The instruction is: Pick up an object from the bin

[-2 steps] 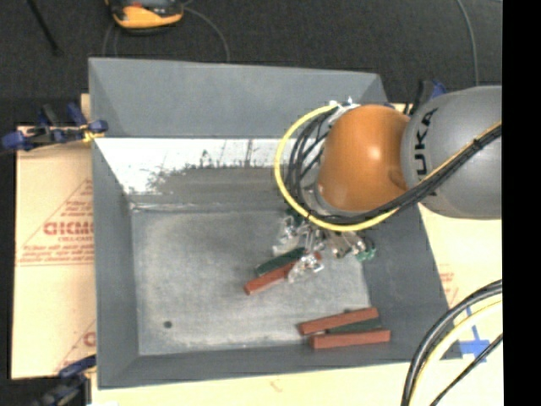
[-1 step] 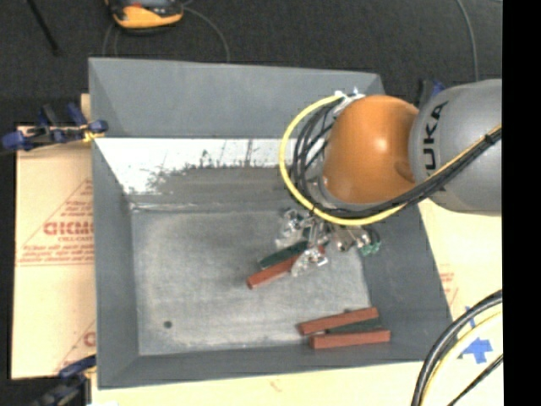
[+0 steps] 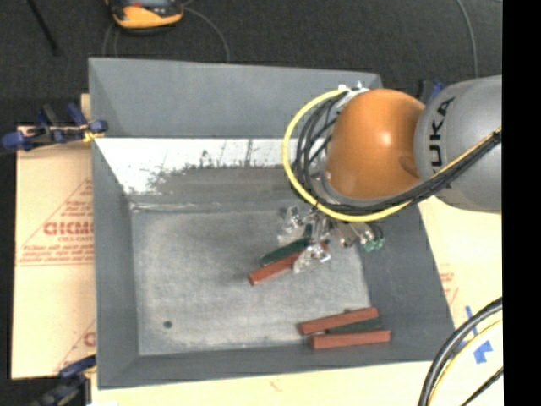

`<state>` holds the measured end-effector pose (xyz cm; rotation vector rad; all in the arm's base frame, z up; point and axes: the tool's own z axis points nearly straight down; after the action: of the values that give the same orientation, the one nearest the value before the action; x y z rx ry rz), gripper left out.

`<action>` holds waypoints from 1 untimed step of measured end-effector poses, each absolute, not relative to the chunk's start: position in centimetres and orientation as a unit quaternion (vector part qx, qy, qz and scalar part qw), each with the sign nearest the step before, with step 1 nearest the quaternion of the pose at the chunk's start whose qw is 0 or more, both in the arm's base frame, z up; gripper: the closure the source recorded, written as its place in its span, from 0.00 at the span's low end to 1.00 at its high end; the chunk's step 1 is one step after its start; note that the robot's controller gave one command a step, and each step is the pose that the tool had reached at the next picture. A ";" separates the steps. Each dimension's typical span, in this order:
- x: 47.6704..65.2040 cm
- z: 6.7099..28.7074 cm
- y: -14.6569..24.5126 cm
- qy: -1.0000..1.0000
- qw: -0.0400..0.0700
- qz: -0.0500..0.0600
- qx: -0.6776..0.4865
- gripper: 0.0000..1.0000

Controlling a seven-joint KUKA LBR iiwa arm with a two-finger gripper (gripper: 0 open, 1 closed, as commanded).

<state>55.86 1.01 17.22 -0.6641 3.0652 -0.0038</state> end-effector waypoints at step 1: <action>55.9 18.1 1.0 0.978 0.003 -0.001 -0.211 1.00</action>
Offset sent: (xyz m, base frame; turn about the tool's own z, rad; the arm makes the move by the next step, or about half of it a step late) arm 0.0000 -0.0001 0.0271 0.0000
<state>55.87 0.98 18.11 -0.6613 3.0660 -0.0040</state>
